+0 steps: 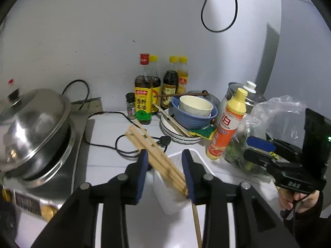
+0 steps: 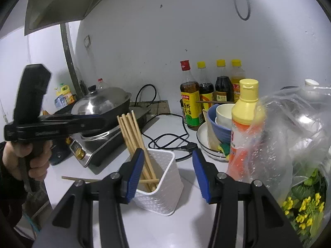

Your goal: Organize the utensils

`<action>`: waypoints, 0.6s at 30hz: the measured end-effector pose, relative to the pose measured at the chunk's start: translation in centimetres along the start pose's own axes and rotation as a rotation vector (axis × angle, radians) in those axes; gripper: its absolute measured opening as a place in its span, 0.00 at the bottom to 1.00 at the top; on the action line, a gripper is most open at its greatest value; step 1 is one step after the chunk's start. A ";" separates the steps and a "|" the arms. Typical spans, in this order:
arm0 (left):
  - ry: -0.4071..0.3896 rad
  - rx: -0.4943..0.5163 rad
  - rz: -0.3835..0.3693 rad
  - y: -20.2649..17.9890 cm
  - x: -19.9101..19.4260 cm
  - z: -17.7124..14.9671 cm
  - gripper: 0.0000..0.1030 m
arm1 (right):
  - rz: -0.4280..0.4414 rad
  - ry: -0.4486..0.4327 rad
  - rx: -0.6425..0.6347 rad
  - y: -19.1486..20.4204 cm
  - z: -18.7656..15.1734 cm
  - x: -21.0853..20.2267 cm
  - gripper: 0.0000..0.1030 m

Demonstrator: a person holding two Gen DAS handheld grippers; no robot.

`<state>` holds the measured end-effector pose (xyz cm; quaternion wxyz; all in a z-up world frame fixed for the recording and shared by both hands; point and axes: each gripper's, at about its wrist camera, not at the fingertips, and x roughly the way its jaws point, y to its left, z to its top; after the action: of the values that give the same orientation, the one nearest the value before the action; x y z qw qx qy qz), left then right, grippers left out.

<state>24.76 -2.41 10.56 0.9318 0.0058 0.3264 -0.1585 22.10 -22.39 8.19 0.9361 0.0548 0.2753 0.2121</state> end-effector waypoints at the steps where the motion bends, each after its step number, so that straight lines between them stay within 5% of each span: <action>1: -0.020 -0.010 0.006 0.1 -0.9 -0.6 0.41 | -0.001 0.002 -0.004 0.3 -0.1 -0.1 0.45; 9: -0.181 -0.040 0.090 -0.1 -7.6 -6.5 0.47 | -0.027 0.035 -0.043 3.5 -2.1 -1.5 0.48; 18: -0.225 -0.076 0.127 -0.6 -11.2 -12.3 0.54 | -0.039 0.047 -0.072 6.6 -5.3 -3.8 0.51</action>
<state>8.89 1.64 7.74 0.9702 -0.0266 0.2247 -0.0862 13.91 -18.19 7.05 0.9347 0.0106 0.2903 0.2050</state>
